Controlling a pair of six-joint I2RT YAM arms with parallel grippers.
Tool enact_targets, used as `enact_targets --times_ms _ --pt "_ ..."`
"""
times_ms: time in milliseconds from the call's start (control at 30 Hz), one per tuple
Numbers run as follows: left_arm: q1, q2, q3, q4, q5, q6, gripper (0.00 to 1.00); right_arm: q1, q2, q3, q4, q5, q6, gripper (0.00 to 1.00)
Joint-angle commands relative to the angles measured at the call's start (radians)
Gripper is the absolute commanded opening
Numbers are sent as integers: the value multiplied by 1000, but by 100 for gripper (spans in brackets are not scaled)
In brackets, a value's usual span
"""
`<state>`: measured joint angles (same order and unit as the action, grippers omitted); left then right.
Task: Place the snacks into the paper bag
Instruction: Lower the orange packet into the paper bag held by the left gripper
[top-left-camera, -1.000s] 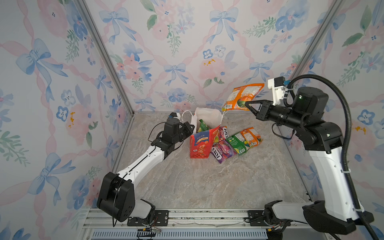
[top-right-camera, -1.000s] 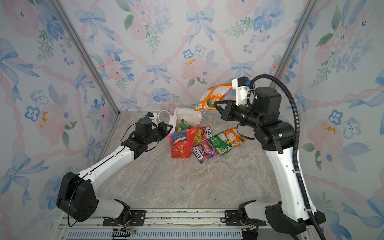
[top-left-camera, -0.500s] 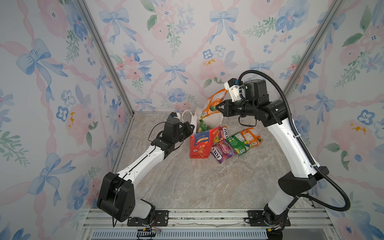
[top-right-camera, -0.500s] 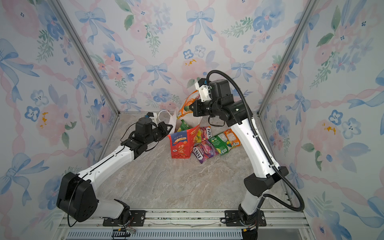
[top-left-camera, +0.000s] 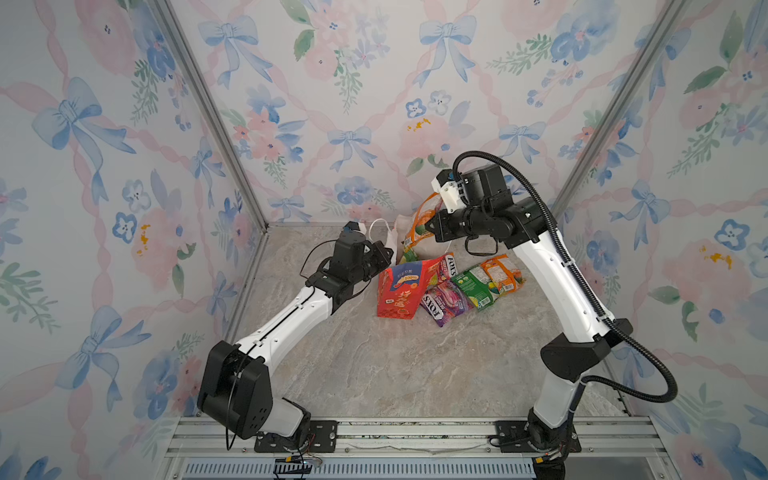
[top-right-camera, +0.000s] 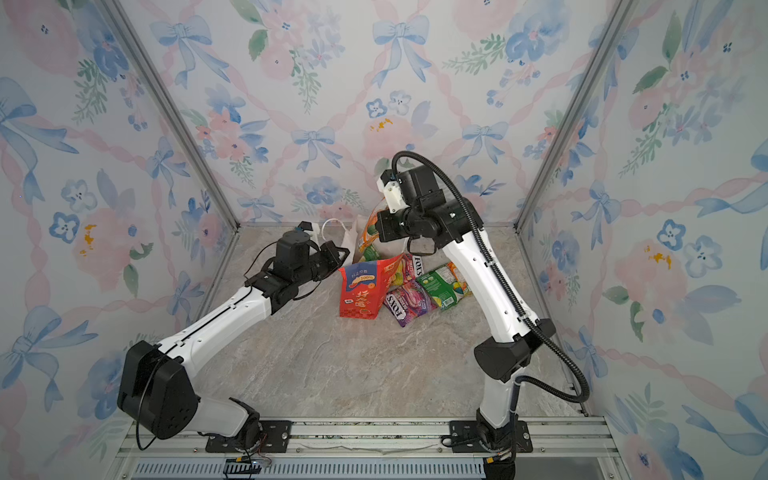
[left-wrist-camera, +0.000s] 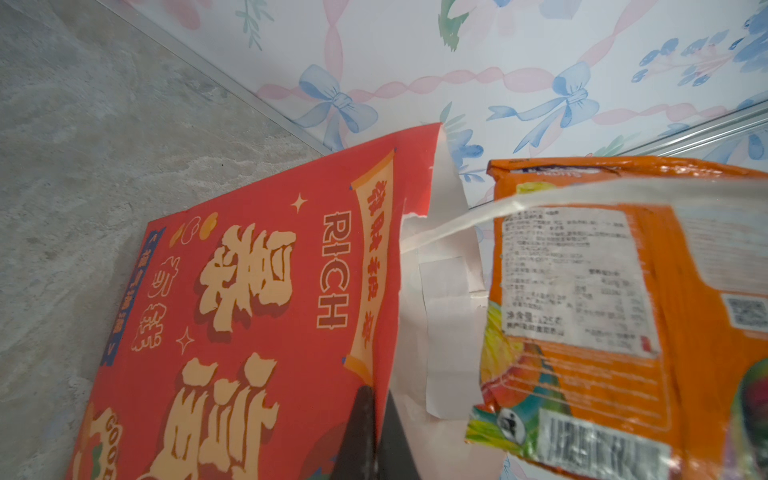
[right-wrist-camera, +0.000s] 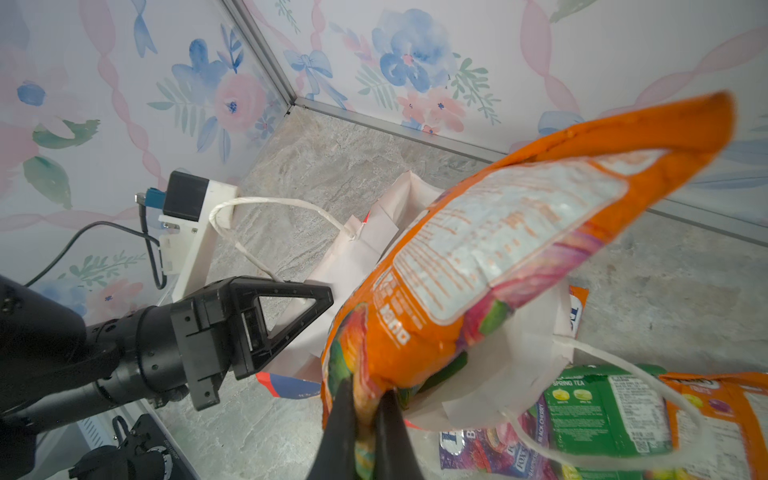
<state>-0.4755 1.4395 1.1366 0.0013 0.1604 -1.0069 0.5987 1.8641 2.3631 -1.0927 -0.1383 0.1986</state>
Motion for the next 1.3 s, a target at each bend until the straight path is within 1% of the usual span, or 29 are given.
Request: enact_targets --times_ms 0,167,467,633,967,1267 --pt "-7 3 37 65 -9 21 0 38 28 61 -61 77 -60 0" --pt "-7 3 38 65 -10 22 0 65 40 67 -100 138 -88 0" --pt "-7 -2 37 63 -10 24 0 87 57 75 -157 151 -123 0" --pt "-7 -8 32 64 -9 22 0 101 81 88 -183 181 -133 0" --pt "-3 -20 20 63 -16 25 0 142 144 168 -264 221 -161 0" --pt "-2 -15 11 71 -14 21 0 165 133 147 -316 227 -156 0"
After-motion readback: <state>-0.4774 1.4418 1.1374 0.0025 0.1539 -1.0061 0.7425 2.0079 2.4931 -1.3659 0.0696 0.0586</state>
